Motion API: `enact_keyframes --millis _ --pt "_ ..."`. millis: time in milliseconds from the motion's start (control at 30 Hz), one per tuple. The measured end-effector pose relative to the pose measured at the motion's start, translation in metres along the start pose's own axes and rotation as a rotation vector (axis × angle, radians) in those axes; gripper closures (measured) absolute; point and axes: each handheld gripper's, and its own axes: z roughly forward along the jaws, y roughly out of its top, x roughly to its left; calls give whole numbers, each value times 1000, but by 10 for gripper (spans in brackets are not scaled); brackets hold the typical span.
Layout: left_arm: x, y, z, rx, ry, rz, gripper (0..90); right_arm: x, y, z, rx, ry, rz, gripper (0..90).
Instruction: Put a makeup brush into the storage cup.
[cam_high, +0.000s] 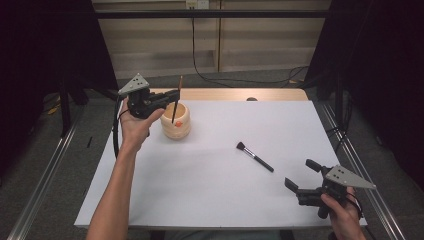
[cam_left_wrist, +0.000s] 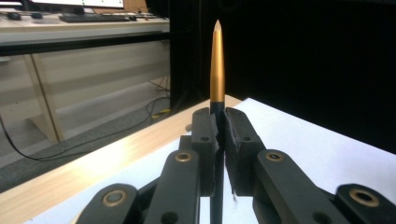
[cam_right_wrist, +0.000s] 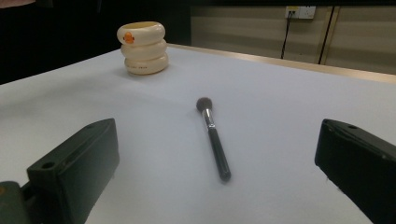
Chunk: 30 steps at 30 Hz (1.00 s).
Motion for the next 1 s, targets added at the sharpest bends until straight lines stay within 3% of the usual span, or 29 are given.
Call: enact_keyframes --millis 200,500,667,1000 --pt "15 2 2 1 54 -15 833 0 0 0 1 -1 -2 0" --pt "24 8 6 -3 64 -25 833 0 0 1 1 0 -7 0" --pt "22 18 9 -10 60 -11 833 1 0 0 -8 4 -8 0" --pt "29 13 24 11 63 -19 833 1 0 0 -6 9 -14 0"
